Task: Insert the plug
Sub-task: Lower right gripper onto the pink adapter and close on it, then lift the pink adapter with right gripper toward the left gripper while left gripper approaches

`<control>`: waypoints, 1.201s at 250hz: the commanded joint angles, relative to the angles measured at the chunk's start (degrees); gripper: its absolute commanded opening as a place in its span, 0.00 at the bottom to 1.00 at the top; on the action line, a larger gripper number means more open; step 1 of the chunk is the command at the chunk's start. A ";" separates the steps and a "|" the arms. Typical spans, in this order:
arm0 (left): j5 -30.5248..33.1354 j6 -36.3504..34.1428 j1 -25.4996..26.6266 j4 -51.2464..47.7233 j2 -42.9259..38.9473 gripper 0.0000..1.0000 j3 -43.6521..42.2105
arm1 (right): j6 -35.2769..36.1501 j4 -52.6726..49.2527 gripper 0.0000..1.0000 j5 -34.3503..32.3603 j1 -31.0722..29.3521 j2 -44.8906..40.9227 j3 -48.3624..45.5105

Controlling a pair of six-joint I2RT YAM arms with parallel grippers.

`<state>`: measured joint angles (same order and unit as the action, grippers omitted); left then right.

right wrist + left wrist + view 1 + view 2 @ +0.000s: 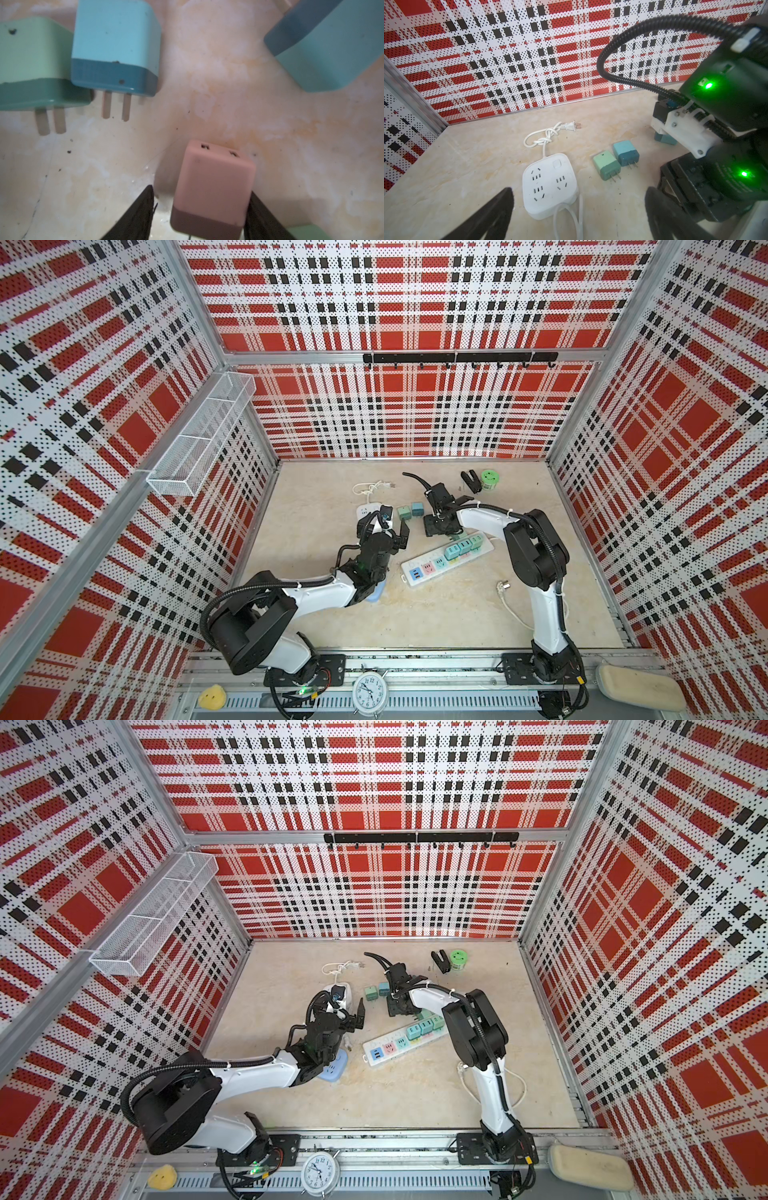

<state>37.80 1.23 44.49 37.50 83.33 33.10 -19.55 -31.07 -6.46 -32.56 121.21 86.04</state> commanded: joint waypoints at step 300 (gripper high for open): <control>-18.38 13.81 -3.42 -0.83 -5.34 0.84 -1.62 | 2.14 18.18 0.21 -2.24 -4.17 -37.49 -24.52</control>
<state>25.74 12.45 41.54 37.17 78.70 30.92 -18.00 -21.82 -8.64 -34.72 88.49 68.42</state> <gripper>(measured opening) 0.875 0.447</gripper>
